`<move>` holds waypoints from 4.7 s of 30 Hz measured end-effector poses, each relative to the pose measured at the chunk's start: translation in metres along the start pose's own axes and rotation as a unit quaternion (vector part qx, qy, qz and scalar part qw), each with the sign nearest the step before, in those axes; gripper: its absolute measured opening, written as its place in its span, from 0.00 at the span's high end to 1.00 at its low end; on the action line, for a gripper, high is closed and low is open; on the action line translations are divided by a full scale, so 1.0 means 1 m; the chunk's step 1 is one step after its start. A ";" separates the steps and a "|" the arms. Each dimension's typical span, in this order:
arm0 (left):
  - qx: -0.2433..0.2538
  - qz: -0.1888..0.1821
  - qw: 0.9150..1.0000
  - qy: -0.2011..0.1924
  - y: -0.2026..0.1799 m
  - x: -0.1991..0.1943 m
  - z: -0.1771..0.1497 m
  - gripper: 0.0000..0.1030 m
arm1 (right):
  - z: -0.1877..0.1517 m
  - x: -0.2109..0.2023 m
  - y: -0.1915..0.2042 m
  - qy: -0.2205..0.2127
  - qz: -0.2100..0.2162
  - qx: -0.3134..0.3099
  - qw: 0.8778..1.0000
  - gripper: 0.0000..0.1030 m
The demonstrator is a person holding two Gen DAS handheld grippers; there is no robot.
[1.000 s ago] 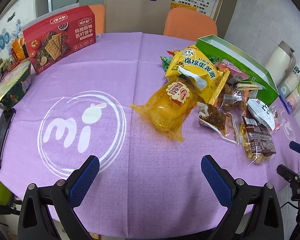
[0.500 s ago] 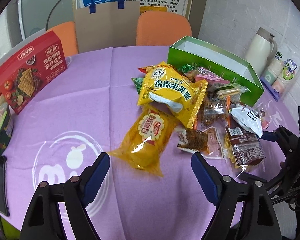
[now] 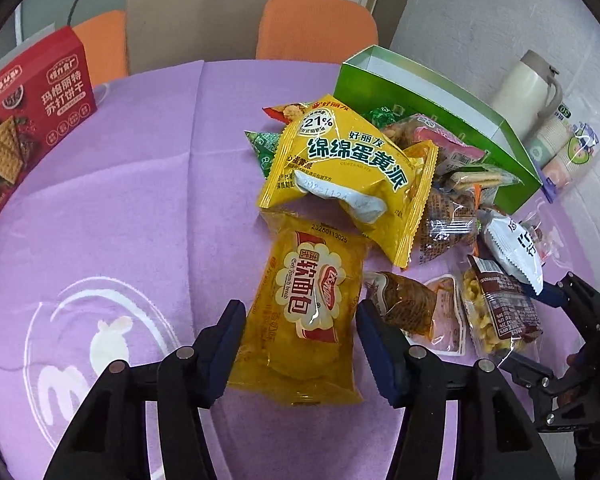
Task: Organize snacks
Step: 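Grasp the yellow bread bag with the left tool while the right tool grasps the brown-printed snack bag, then carry both bags over the green box and open both tools to drop them, then withdraw both tools from the box back to the snack pile, then grasp the brown meat snack pack with the left tool while the right tool grasps the clear pastry bag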
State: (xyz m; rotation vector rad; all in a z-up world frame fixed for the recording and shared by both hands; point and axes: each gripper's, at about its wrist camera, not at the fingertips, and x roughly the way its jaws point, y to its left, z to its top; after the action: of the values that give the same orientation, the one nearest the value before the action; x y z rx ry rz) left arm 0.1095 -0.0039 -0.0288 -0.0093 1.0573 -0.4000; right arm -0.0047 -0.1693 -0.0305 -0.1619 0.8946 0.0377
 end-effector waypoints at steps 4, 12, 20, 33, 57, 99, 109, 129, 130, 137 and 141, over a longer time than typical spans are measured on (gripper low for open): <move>-0.011 0.001 1.000 -0.009 0.003 0.003 -0.003 0.39 | 0.002 -0.001 0.006 -0.004 -0.006 -0.011 1.000 0.32; -0.023 -0.025 0.999 -0.008 0.004 0.000 -0.006 0.56 | 0.000 0.015 0.018 0.015 -0.048 -0.044 0.998 0.19; -0.019 -0.017 1.000 -0.008 0.001 -0.004 -0.008 0.59 | -0.001 0.003 0.010 -0.003 -0.059 -0.019 0.998 0.39; 0.007 -0.034 0.998 -0.057 -0.024 -0.055 -0.003 0.61 | 0.020 -0.042 -0.002 -0.047 -0.003 0.035 0.998 0.70; 0.063 -0.092 0.984 -0.136 -0.118 -0.069 0.108 0.61 | 0.088 -0.112 -0.078 -0.154 -0.079 0.080 0.982 0.72; 0.010 -0.030 0.993 -0.110 -0.132 0.021 0.184 0.11 | 0.088 -0.039 -0.180 -0.094 -0.153 0.157 0.971 0.20; 0.069 -0.041 0.986 -0.146 -0.132 -0.061 0.116 0.11 | 0.066 -0.101 -0.108 -0.120 -0.127 0.098 0.980 0.01; -0.011 -0.029 0.997 -0.069 -0.065 -0.059 -0.035 0.11 | -0.014 -0.097 -0.071 -0.083 -0.094 0.084 0.989 0.01; -0.024 -0.031 0.997 -0.061 -0.062 -0.054 -0.039 0.11 | -0.015 -0.091 -0.072 -0.074 -0.103 0.082 0.989 0.01; -0.099 -0.064 0.992 -0.037 -0.047 -0.035 -0.056 0.14 | -0.008 -0.054 -0.097 -0.041 -0.099 0.119 0.987 0.01; -0.097 -0.061 0.993 -0.032 -0.053 -0.025 -0.050 0.26 | -0.001 -0.037 -0.110 -0.031 -0.094 0.131 0.986 0.10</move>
State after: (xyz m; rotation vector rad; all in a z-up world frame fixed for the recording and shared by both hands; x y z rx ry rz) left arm 0.0396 -0.0353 -0.0219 -0.2593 1.0323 -0.4034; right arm -0.0176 -0.2772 0.0115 0.0017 0.8112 -0.2492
